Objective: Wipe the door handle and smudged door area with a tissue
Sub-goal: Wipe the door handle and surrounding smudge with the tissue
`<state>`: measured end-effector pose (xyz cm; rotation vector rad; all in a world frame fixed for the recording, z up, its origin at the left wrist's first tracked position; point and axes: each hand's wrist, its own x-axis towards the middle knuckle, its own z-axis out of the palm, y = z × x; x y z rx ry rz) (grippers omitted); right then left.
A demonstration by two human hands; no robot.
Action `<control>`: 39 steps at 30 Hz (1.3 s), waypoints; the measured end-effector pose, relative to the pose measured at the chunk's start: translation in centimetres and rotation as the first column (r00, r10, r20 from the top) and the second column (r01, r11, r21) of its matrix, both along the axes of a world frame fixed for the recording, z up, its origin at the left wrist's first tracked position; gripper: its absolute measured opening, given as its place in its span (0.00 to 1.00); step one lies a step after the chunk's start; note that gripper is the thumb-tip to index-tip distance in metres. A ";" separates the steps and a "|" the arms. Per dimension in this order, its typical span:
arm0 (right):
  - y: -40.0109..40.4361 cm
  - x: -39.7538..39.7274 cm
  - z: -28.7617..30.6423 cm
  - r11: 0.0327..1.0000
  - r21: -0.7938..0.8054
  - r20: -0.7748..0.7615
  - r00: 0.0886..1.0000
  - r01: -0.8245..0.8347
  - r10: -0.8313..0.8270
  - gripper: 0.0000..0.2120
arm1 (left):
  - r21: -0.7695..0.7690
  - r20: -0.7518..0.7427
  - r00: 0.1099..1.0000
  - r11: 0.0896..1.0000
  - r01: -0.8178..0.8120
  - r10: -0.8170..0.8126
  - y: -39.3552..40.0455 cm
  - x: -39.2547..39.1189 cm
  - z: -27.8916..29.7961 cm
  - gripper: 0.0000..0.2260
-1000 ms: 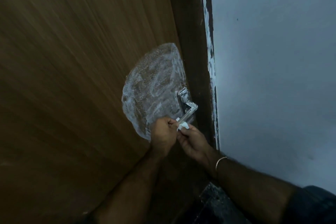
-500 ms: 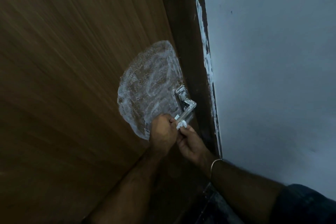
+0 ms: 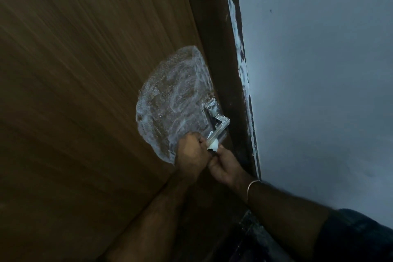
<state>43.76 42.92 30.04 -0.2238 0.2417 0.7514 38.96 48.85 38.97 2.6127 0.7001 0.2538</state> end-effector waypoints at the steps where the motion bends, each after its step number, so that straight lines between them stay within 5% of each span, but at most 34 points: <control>1: 0.0 0.0 0.1 1.000 -0.004 0.000 1.000 0.002 -0.002 0.16 | 0.001 0.001 1.000 1.000 0.002 -0.002 0.0 0.0 0.0 0.06; 23: -0.9 0.3 1.6 0.997 -0.077 0.019 1.000 -0.016 0.017 0.15 | -0.042 -0.002 0.999 0.999 -0.033 0.033 0.1 0.4 -0.2 0.06; 29: -1.9 -0.7 1.4 0.982 -0.184 0.078 0.997 0.038 -0.024 0.14 | -0.092 0.050 0.998 0.996 -0.022 0.027 0.3 -0.1 -0.7 0.07; 32: -2.0 -1.6 1.8 0.906 -0.392 0.178 0.980 0.158 -0.093 0.10 | -0.176 0.067 0.997 0.984 -0.030 0.043 0.0 -0.3 -1.0 0.05; 35: -2.2 -1.8 2.0 0.596 -0.664 0.550 0.835 0.452 -0.020 0.08 | -0.266 0.102 0.990 0.962 -0.067 0.097 -0.1 -0.4 -1.3 0.05; 37: -2.4 -1.5 1.6 0.361 -0.601 0.796 0.571 0.713 0.199 0.07 | -0.280 0.122 0.988 0.958 -0.061 0.098 -0.1 -0.5 -1.3 0.06; 39: -2.8 -0.7 1.6 0.322 -0.395 0.877 0.250 0.860 0.410 0.07 | -0.297 0.134 0.986 0.953 -0.057 0.101 0.0 -0.6 -1.3 0.05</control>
